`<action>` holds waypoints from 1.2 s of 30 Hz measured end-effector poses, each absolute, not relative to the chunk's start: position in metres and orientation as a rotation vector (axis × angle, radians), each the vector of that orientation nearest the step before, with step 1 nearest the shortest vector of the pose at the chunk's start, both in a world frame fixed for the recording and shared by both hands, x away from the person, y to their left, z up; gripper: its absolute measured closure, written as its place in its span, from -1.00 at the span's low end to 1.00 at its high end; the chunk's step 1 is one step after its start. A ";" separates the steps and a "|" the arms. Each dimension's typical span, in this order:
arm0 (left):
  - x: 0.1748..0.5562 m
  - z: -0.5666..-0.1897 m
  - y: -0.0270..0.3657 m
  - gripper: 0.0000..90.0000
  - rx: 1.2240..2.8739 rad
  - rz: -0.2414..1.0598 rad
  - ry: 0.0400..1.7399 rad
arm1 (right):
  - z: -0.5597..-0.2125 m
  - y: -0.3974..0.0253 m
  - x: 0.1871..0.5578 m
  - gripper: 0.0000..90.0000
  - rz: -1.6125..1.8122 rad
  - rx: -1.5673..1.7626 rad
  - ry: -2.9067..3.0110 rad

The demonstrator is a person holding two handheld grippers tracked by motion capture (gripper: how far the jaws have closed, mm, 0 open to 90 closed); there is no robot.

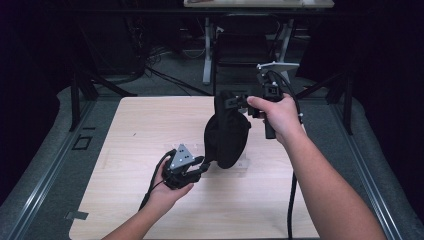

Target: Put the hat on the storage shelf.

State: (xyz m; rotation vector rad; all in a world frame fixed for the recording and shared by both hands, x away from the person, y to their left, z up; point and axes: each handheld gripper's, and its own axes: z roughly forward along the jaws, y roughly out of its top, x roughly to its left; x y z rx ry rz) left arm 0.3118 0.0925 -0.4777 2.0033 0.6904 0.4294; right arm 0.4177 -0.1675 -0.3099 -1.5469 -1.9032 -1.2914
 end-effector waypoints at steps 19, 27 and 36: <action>0.310 -0.475 0.079 0.76 2.030 0.514 0.666 | -0.307 -0.165 0.416 0.87 -1.305 -1.554 -1.912; 0.309 -0.475 0.082 0.80 2.028 0.532 0.665 | -0.300 -0.166 0.411 0.76 -1.352 -1.524 -1.911; 0.309 -0.474 0.089 0.83 2.023 0.552 0.677 | -0.291 -0.174 0.406 0.72 -1.384 -1.522 -1.908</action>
